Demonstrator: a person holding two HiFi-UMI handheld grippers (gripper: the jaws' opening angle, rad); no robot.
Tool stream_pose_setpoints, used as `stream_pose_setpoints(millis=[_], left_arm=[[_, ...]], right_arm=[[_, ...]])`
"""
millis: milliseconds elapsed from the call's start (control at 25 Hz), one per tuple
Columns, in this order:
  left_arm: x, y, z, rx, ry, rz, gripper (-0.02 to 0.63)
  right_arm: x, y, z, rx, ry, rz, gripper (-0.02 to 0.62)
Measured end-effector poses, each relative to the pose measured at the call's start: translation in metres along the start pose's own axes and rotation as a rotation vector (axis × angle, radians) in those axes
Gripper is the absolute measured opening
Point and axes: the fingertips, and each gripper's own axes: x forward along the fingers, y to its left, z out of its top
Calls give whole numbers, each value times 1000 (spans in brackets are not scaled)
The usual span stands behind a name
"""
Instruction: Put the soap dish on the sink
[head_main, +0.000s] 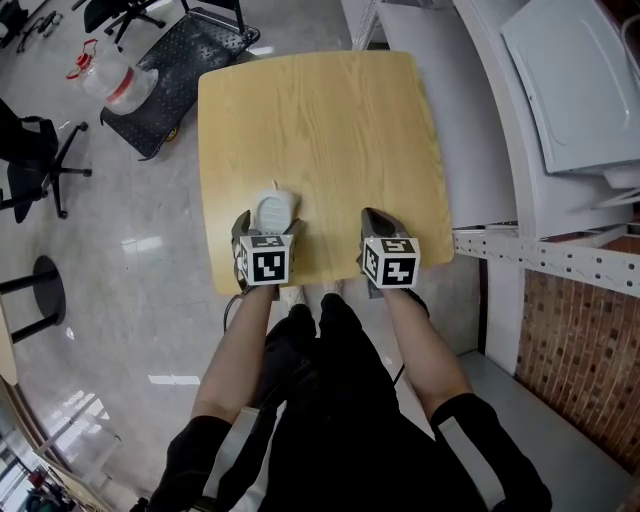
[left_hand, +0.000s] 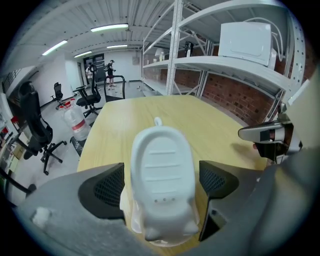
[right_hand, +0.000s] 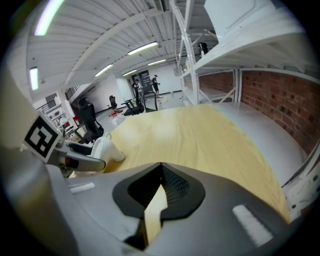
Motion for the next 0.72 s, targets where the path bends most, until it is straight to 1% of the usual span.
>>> stream_pose_setpoints(millis=[80, 200, 280, 320, 440, 560, 600, 680, 720], left_arm=[[-7, 0, 11, 2, -29, 1, 482], [-22, -1, 35, -5, -92, -4, 480], [-36, -2, 58, -30, -174, -12, 470], [-42, -2, 68, -43, -211, -14, 450], [-59, -4, 87, -67, -282, -17, 445], [-83, -5, 102, -82, -368, -3, 410], [-92, -5, 106, -81, -400, 9, 390], [-113, -4, 113, -75, -467, 39, 301], [-123, -3, 116, -77, -500, 55, 229]], right_arm=[[-4, 5, 7, -56, -17, 10, 3], [-10, 9, 24, -91, -54, 34, 3], [-15, 11, 40, -93, -87, 52, 3], [-19, 11, 49, -90, -104, 59, 3], [-36, 12, 70, -72, -165, 90, 3], [-50, 14, 80, -69, -219, 134, 2], [-54, 15, 82, -73, -231, 148, 2], [-61, 18, 89, -81, -255, 180, 2], [-64, 21, 93, -84, -267, 199, 3]])
